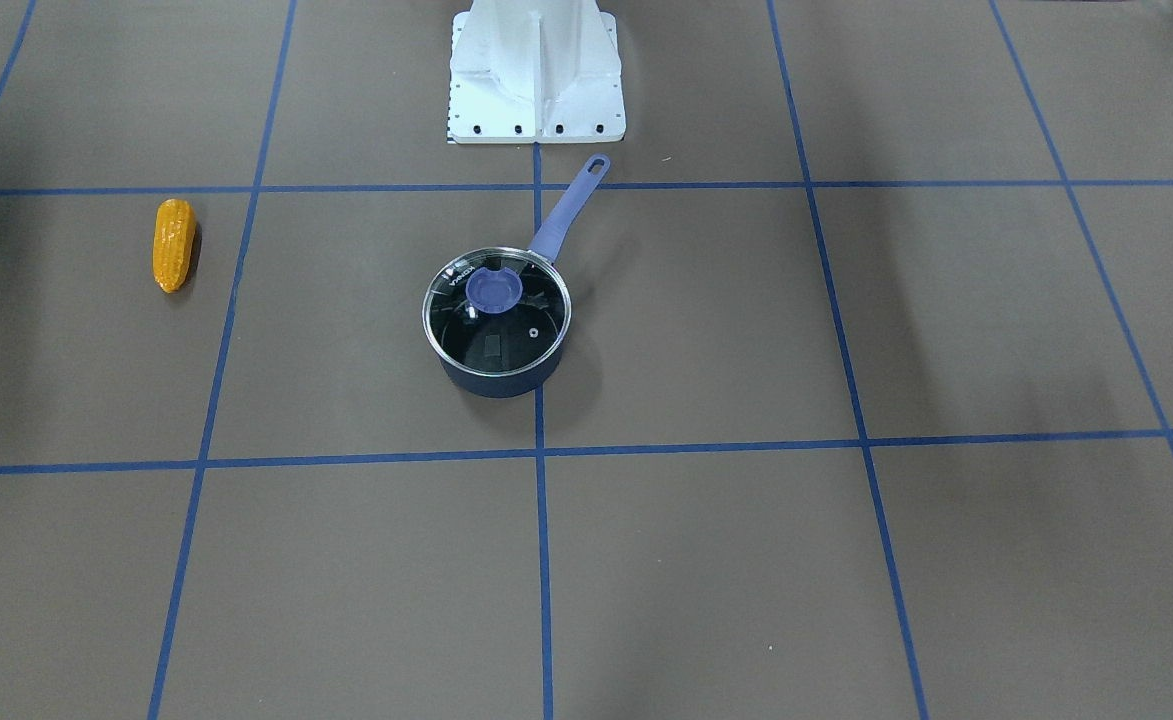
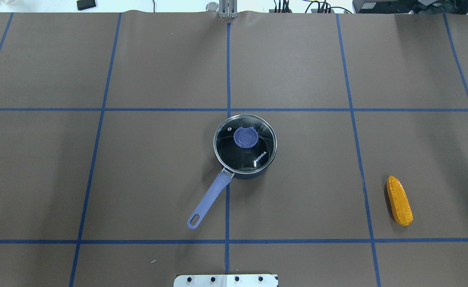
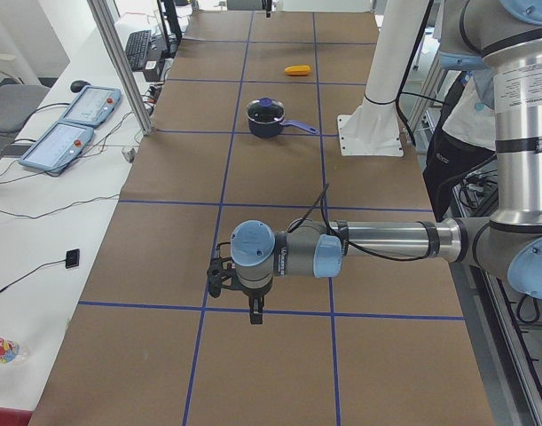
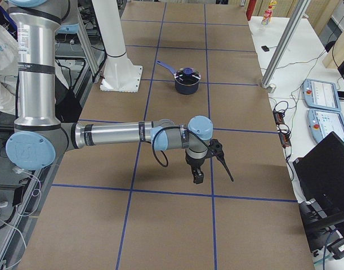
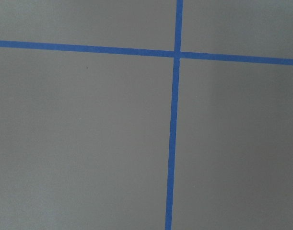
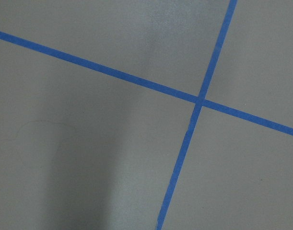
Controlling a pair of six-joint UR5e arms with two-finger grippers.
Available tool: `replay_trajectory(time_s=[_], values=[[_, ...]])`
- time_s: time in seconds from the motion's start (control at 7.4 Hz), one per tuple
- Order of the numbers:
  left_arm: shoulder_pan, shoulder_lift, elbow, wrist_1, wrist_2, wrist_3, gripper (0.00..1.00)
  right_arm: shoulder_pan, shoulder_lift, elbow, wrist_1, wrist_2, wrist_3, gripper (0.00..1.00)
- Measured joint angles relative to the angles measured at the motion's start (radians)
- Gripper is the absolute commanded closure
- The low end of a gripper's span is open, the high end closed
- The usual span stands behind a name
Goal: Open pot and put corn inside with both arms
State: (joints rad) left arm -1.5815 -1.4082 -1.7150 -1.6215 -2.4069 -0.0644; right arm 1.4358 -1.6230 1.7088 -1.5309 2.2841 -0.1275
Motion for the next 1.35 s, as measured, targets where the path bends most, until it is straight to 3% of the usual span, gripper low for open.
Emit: replay_trajectory(time_s=[1.08,1.35], values=[[0.000,-0.024,-0.064,-0.058,0.007,0.012,0.01,0.001,0.010,0.077,0.006,0.001,0.005,0.00],[0.000,-0.056,-0.069,-0.125,0.001,0.007,0.01,0.001,0.026,0.092,0.078,0.001,0.010,0.00]])
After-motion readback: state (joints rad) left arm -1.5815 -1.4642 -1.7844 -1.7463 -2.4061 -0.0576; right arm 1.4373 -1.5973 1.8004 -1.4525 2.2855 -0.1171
